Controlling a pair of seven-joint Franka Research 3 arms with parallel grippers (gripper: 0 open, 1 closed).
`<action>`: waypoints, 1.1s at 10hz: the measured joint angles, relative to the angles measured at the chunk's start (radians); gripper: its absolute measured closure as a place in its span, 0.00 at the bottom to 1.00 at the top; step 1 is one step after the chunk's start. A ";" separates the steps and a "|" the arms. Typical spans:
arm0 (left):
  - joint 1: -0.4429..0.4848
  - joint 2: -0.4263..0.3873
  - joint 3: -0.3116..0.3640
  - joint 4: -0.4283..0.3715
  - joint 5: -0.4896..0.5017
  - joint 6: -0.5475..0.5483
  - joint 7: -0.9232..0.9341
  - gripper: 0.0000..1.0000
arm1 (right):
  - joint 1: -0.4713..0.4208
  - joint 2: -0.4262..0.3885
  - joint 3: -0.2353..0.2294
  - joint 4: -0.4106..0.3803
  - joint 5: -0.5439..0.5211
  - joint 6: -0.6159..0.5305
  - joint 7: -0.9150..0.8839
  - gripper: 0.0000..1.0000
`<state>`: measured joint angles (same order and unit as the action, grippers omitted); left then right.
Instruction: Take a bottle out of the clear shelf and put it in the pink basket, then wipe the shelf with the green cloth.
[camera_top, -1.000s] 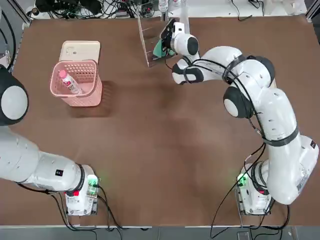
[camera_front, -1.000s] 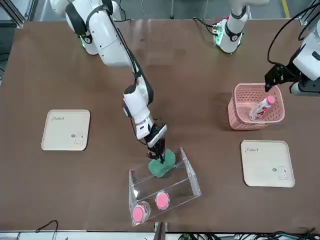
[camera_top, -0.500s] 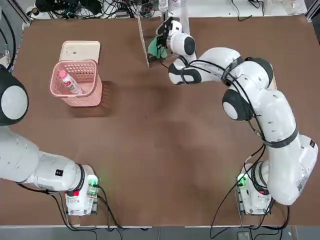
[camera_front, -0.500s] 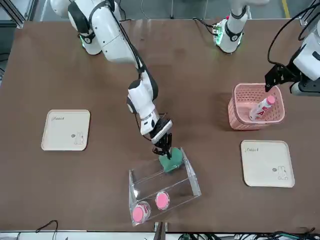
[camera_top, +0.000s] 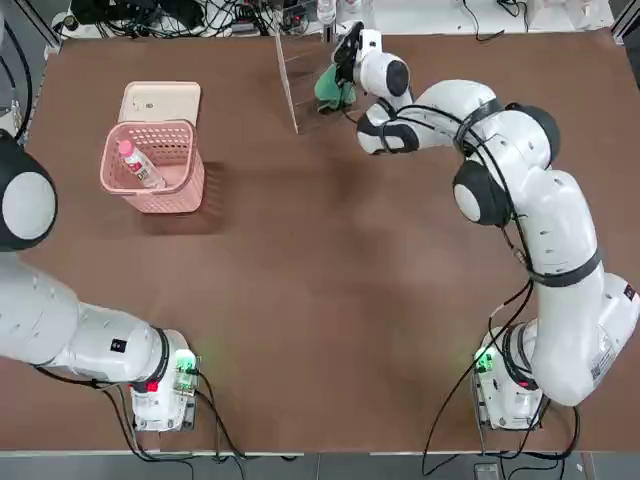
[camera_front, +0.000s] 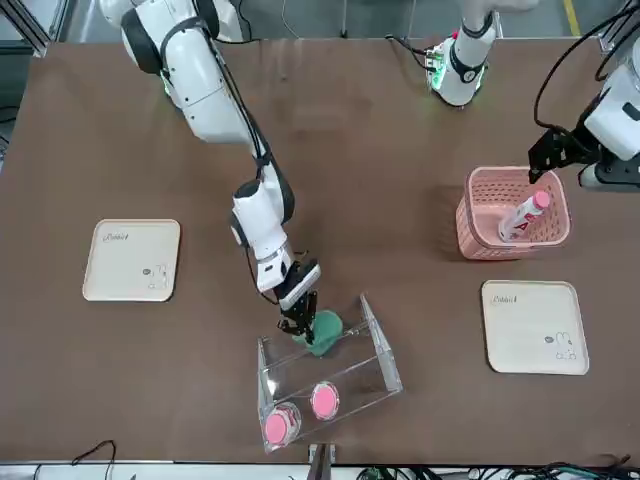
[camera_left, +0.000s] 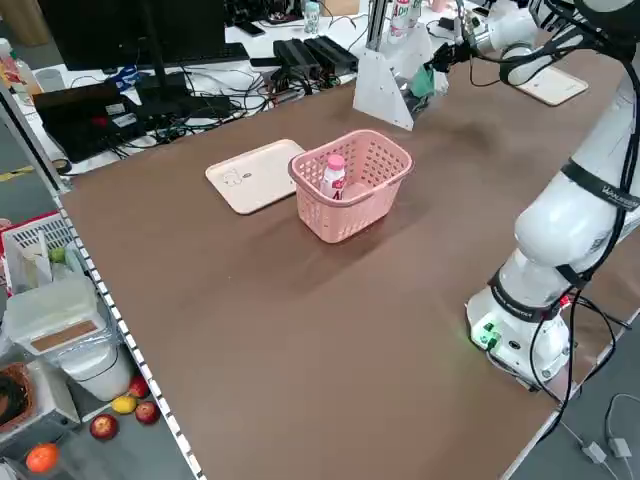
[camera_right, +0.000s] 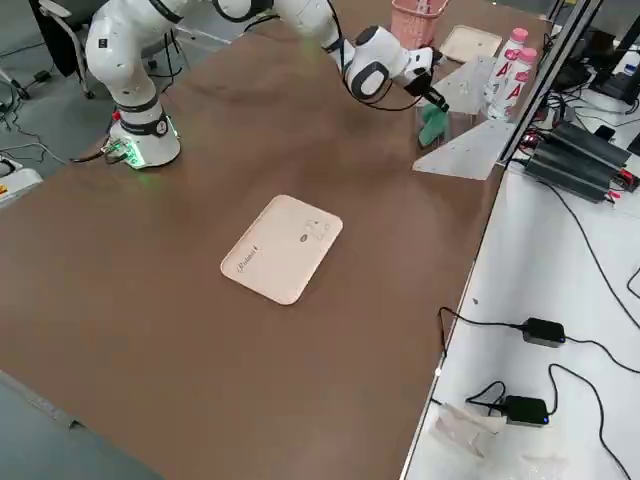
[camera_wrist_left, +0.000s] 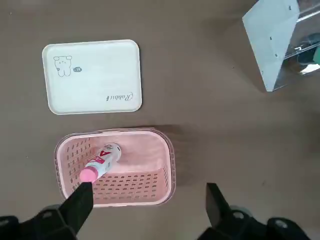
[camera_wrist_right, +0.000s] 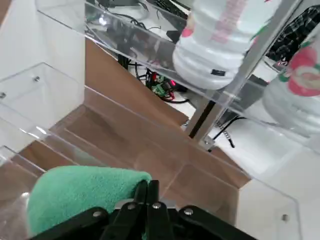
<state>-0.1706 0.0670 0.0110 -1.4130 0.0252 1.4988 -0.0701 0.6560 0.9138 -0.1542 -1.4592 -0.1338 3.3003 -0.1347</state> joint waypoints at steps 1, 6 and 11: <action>-0.001 0.000 -0.005 0.000 0.000 0.000 0.000 0.00 | -0.021 -0.012 -0.001 -0.005 -0.044 -0.007 -0.002 0.98; 0.008 0.000 -0.003 0.000 0.000 0.000 0.000 0.00 | -0.076 -0.177 0.068 -0.063 -0.080 -0.137 0.040 0.98; 0.008 0.000 -0.004 0.000 0.000 0.000 -0.002 0.00 | -0.079 -0.427 0.158 -0.372 -0.046 -0.250 0.331 0.98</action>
<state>-0.1628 0.0670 0.0067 -1.4130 0.0252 1.4989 -0.0721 0.5774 0.4869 0.0042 -1.8315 -0.1800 3.0500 0.1960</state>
